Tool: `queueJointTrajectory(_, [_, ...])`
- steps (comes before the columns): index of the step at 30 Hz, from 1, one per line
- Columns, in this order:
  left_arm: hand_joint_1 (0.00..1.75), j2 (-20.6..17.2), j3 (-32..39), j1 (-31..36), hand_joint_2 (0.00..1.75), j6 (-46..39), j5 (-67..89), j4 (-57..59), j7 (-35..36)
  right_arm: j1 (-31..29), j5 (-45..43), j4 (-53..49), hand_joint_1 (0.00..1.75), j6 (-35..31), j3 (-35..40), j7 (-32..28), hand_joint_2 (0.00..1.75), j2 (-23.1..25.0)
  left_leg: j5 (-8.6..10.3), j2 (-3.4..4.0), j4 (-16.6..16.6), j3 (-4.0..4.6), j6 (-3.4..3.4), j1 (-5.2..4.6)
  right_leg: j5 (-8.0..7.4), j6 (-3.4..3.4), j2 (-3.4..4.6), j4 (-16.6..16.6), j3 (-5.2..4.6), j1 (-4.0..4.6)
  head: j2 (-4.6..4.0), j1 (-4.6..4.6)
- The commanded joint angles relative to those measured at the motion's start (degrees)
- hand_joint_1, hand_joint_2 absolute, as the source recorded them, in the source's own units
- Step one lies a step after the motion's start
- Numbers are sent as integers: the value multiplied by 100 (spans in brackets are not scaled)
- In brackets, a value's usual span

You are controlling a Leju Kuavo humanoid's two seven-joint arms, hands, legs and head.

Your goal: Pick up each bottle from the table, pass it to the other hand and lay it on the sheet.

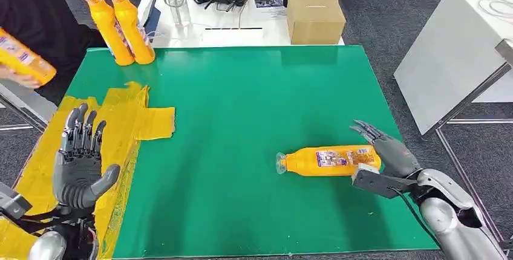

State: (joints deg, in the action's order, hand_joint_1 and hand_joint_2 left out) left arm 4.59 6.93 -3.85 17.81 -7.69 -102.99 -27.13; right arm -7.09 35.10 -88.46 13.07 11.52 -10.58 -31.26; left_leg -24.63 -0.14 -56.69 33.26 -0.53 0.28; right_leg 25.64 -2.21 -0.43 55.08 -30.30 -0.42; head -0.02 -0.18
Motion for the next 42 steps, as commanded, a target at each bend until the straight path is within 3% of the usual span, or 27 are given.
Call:
queueJointTrajectory(1, [0,-130,-178,335,175,20,-31,509,47,-838,11,1193,0,54,720,59,175,123,-2,10,8,-22,2,4,-4,4,12,-12,21,4,0,-2])
queueJointTrajectory(6, [0,-131,-179,322,175,19,-33,501,47,-818,6,1181,0,53,733,58,175,104,-2,5,6,-16,0,2,-1,3,7,-8,16,2,0,-2])
queueJointTrajectory(19, [0,-185,-325,539,175,22,-140,701,110,-1314,-99,2026,0,219,1749,256,175,-63,-4,13,5,-18,0,4,-4,4,15,-10,17,4,0,-2])
queueJointTrajectory(30, [0,-206,-485,683,175,36,-244,826,178,-1754,330,3391,0,-14,2753,464,175,310,-4,11,10,-27,2,7,-3,6,13,-16,27,7,0,-4])
queueJointTrajectory(39, [0,-199,-511,727,175,42,-271,850,196,-1804,475,3749,0,-59,2935,536,175,450,-4,6,13,-43,2,11,-3,9,8,-23,43,11,0,0])
queueJointTrajectory(40, [0,-201,-531,746,175,41,-280,865,207,-1839,532,3920,30,-104,2999,552,175,517,1,-4,12,-34,1,9,-3,5,-3,-19,38,9,0,0])
queueJointTrajectory(41, [0,-203,-539,755,175,40,-286,871,212,-1829,552,3992,154,-129,3027,554,175,547,0,-4,13,-41,2,11,-3,6,-3,-23,44,10,0,-2])
queueJointTrajectory(42, [0,-198,-544,771,175,37,-286,875,213,-1802,547,4015,175,-137,3032,548,175,561,1,-3,14,-43,2,12,-5,7,-2,-24,45,11,0,-2])
